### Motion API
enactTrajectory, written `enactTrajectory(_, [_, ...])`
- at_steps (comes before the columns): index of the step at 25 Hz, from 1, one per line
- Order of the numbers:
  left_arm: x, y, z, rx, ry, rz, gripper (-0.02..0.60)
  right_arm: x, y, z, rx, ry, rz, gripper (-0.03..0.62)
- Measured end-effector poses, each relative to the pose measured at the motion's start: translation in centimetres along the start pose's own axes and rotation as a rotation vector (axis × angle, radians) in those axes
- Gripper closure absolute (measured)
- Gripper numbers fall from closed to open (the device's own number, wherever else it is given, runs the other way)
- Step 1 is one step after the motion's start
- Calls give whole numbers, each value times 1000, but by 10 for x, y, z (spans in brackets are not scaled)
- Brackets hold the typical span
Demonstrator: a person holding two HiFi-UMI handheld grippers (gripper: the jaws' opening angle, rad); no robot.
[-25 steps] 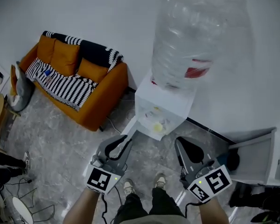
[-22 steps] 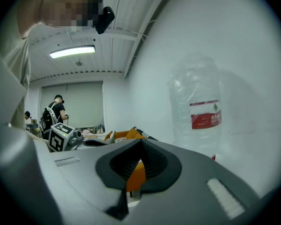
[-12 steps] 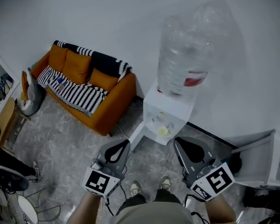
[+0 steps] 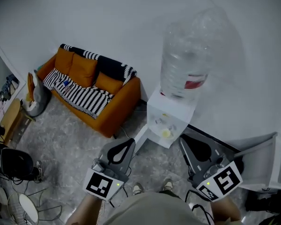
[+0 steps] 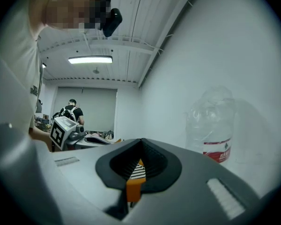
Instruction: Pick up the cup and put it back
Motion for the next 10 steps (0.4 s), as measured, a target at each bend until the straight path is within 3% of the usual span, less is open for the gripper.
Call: enactTrajectory(10, [-21,-5,-23,-29,-27,24,580,-7,13,-11,-2,5,5,591])
Point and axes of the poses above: the fingertips, and each gripper's own axes: z forward along the fingers, y to its left, x out of its underside, the point moved 1 cm from there along -z, backward along the fingers, and after that the axes turned 6 degrees about z, right-handed, at the moved point
